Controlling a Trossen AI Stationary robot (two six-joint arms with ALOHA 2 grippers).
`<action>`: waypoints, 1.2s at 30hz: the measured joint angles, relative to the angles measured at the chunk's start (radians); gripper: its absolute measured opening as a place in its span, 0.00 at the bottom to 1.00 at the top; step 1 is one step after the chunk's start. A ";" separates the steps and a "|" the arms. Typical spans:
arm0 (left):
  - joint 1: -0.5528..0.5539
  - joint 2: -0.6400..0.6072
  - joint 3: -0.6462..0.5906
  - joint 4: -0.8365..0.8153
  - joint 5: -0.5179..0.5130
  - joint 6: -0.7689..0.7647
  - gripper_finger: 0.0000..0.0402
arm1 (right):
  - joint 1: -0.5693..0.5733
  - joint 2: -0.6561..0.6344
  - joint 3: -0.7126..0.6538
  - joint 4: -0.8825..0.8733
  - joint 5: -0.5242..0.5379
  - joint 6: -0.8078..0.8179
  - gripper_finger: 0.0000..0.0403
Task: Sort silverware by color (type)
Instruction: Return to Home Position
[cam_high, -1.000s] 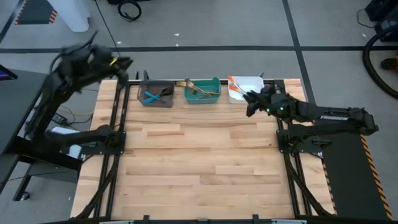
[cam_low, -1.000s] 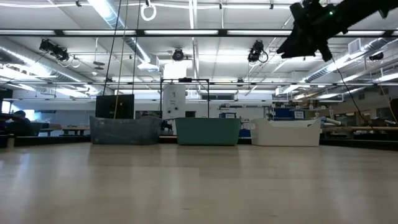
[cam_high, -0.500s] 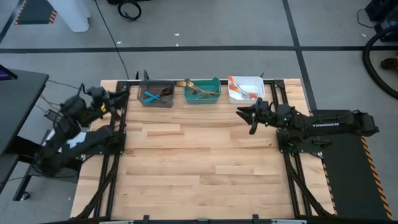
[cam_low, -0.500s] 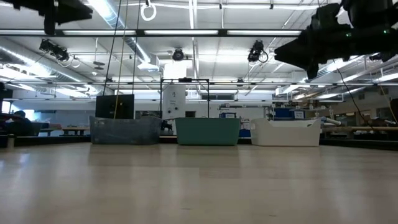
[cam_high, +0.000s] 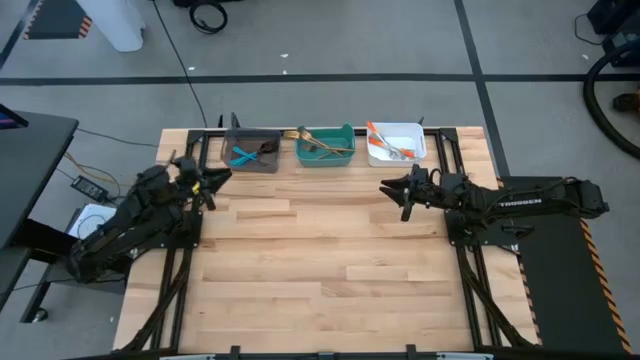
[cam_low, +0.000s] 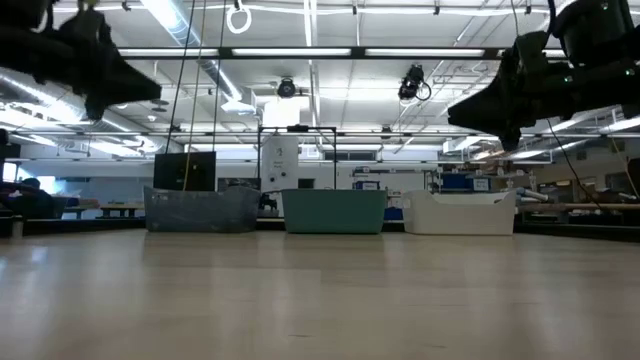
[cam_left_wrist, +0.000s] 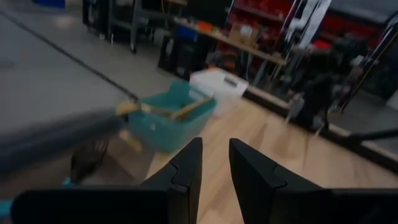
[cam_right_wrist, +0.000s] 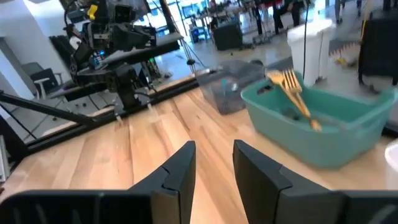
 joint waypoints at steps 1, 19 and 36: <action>-0.002 0.000 -0.021 0.003 0.000 0.000 0.22 | 0.000 0.002 -0.009 0.000 0.001 0.019 0.28; -0.003 0.001 -0.229 0.252 0.000 -0.076 0.22 | 0.000 0.007 -0.048 -0.065 0.052 0.055 0.28; -0.027 -0.012 -0.239 0.295 -0.003 -0.076 0.22 | 0.002 -0.051 -0.048 -0.063 0.052 0.053 0.28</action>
